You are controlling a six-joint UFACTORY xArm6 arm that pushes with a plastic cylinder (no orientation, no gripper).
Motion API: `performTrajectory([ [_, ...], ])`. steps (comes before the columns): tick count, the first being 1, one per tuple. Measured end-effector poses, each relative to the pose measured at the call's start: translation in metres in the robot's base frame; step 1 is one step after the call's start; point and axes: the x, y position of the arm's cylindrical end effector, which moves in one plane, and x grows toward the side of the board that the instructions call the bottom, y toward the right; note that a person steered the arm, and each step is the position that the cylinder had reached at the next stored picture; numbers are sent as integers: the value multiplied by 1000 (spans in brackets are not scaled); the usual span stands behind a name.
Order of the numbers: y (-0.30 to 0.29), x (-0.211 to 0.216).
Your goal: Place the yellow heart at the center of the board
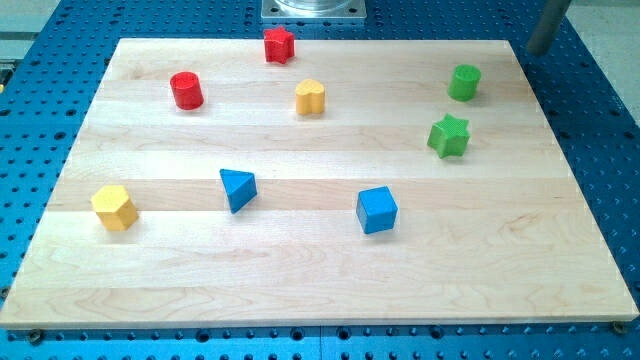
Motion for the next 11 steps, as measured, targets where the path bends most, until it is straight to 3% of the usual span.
performTrajectory([
  [2,-206,11],
  [5,-226,46],
  [7,-235,46],
  [8,-282,46],
  [10,-314,86],
  [11,-349,63],
])
